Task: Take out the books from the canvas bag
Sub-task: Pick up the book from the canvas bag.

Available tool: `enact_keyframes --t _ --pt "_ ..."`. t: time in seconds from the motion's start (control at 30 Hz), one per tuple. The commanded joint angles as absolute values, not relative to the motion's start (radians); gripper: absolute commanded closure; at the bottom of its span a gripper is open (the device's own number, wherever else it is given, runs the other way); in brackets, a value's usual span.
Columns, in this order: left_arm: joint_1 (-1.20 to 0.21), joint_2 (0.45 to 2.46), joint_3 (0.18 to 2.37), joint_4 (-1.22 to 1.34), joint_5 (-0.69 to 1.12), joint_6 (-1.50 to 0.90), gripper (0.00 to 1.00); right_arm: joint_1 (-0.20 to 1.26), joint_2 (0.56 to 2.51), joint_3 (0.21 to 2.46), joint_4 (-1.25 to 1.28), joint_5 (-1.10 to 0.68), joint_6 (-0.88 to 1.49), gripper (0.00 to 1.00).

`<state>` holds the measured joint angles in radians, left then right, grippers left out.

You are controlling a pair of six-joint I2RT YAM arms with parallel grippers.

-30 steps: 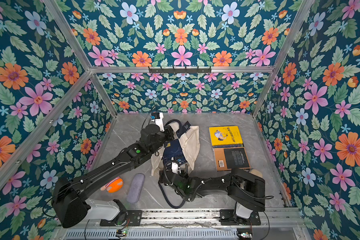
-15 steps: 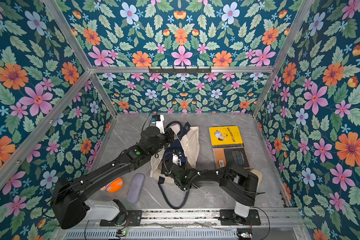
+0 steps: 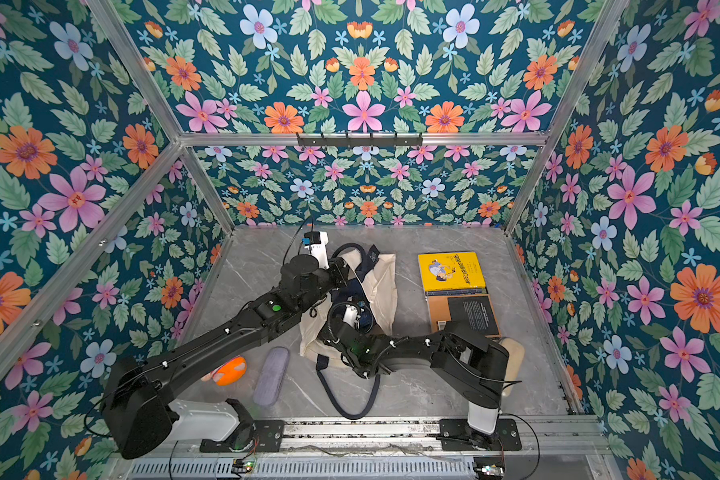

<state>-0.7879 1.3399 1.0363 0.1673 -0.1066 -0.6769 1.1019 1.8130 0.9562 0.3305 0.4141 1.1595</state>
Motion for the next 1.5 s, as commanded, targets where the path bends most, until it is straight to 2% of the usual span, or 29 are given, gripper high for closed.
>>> enact_keyframes --t 0.0,0.33,0.63,0.9,1.2,1.47 --pt "-0.789 1.328 1.039 0.305 -0.086 -0.687 1.00 1.093 1.839 0.947 0.434 0.391 1.274 0.17" --pt "-0.795 1.335 1.037 0.305 -0.077 -0.666 1.00 1.040 1.874 0.963 0.465 0.399 1.311 0.42" --pt "-0.801 1.336 1.034 0.305 -0.081 -0.644 1.00 0.987 1.922 0.970 0.382 0.367 1.457 0.44" --pt "-0.812 1.339 1.026 0.312 -0.084 -0.635 1.00 0.961 1.926 0.969 0.402 0.466 1.436 0.54" --pt "-0.825 1.336 1.012 0.321 -0.091 -0.617 1.00 0.912 2.002 0.986 0.608 0.444 1.370 0.60" --pt "-0.825 1.335 0.991 0.336 -0.091 -0.608 1.00 0.901 2.021 1.050 0.636 0.487 1.260 0.63"
